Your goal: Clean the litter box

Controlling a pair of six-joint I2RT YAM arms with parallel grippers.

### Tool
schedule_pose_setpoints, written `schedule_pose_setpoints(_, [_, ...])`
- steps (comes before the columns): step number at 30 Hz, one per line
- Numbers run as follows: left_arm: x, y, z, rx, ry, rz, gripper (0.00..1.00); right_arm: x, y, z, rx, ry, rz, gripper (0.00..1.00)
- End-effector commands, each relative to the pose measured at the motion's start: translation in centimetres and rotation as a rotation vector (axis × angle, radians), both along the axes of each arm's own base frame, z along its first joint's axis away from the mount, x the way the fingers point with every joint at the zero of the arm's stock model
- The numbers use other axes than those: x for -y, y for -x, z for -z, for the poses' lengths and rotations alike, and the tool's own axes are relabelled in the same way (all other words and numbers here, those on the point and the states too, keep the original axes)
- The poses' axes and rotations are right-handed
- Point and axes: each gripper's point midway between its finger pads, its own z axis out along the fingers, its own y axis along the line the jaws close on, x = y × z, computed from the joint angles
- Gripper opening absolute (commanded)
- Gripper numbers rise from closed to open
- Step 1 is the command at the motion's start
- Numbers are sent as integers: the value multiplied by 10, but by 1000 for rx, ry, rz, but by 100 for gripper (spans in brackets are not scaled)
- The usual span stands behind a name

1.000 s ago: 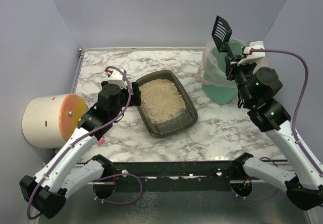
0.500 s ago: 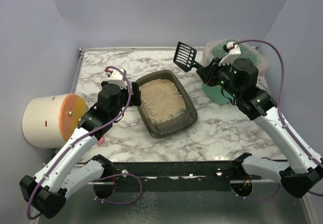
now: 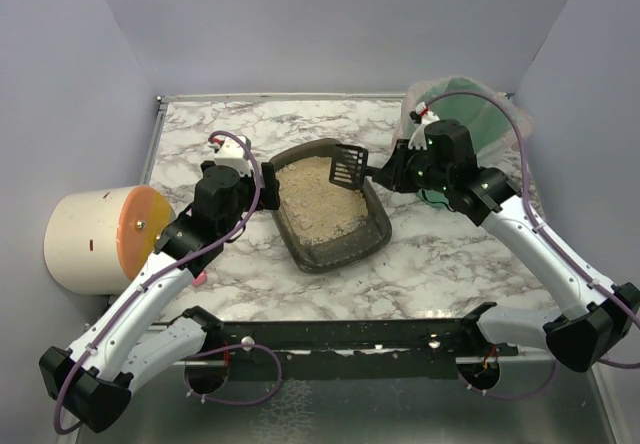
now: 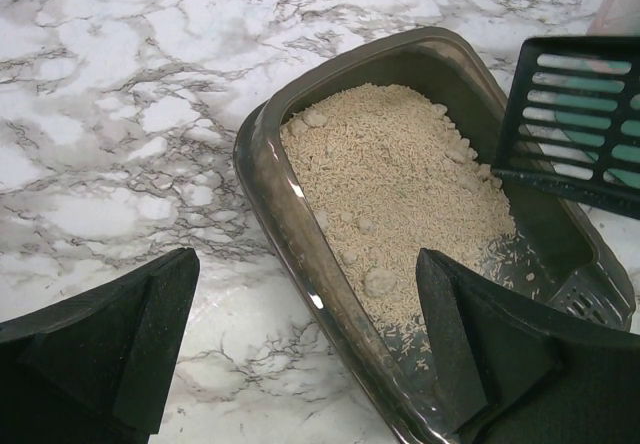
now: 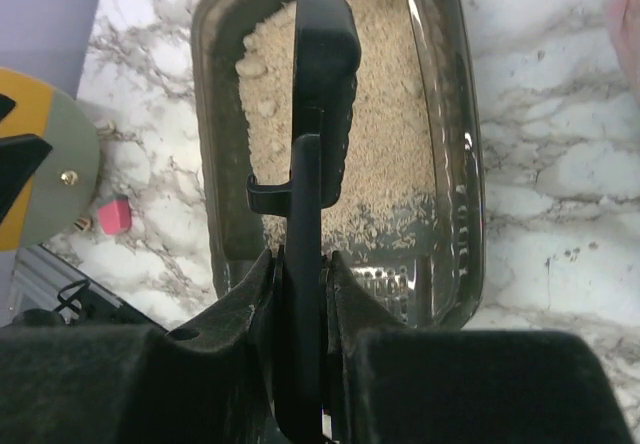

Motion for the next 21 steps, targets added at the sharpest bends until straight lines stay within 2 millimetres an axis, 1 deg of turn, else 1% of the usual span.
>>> schedule_pose_setpoints(1, [1,1,9,-17,-16,3,99,-2,18,32,-216,-1,36,0])
schedule_pose_setpoints(4, [1,0,9,-18,-17,2,99,-6,24,38,-304,-40,68,0])
schedule_pose_setpoints(6, [1,0,9,-17,-17,2,99,-12,28,36,-340,-54,42,0])
schedule_pose_setpoints(8, [1,0,9,-19,-18,2,99,-14,27,36,-359,-30,29,1])
schedule_pose_setpoints(11, [1,-1,9,-18,-16,4,99,-16,28,49,-426,24,1,1])
schedule_pose_setpoints(15, [2,-1,10,-21,-16,4,99,-32,39,69,-552,13,-81,1])
schedule_pose_setpoints(18, [2,-1,10,-22,-17,4,99,-33,41,83,-605,13,-63,1])
schedule_pose_setpoints(21, [2,-1,11,-23,-19,4,99,-34,40,89,-630,1,-28,1])
